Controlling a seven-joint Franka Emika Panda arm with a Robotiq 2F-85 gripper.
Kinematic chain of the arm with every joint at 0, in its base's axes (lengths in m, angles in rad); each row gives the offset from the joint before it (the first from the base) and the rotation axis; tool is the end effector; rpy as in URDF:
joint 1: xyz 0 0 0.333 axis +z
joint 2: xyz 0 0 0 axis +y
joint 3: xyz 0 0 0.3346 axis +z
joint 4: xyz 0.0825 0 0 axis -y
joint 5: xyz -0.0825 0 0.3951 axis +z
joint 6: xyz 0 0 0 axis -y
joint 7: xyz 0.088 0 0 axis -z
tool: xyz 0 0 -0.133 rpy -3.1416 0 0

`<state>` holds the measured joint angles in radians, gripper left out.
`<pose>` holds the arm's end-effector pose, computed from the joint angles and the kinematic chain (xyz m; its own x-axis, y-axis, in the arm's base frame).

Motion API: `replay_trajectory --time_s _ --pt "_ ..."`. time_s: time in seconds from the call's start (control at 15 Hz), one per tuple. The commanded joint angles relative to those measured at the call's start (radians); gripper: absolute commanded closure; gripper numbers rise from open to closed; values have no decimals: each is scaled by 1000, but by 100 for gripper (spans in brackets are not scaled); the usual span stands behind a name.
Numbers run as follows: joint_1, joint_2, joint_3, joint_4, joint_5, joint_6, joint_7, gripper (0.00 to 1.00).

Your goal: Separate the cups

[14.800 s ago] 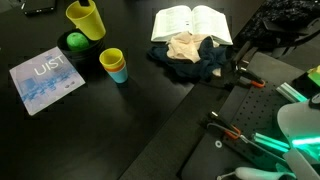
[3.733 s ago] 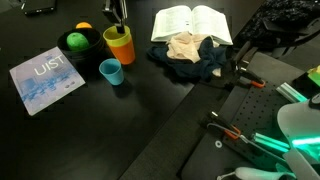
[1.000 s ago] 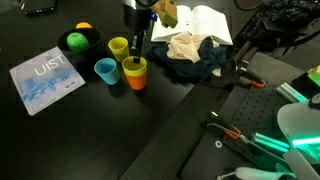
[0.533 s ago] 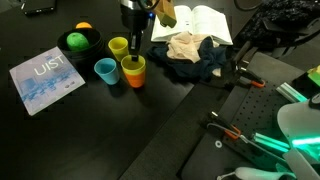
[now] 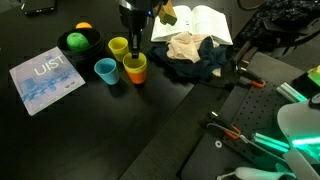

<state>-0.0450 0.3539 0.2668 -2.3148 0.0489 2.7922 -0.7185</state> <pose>0.5381 0.1240 0.1897 0.6326 0.7550 0.1724 0.7666 -0.6421 -0.0006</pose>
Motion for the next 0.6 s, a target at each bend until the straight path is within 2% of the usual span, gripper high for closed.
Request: replay_trajectory --time_s 0.0,0.07,0.13,0.2,0.33,0.53 --pt "18 -5 -20 -6 -44 9 33 98" --pt "17 -3 -18 -5 -47 9 32 97" --pt "18 -2 -19 -4 -52 6 36 89" --pt "19 0 -20 -2 -55 4 41 67" --pt "19 0 -19 0 -55 2 46 64" --pt "17 -1 -16 4 -52 1 52 42"
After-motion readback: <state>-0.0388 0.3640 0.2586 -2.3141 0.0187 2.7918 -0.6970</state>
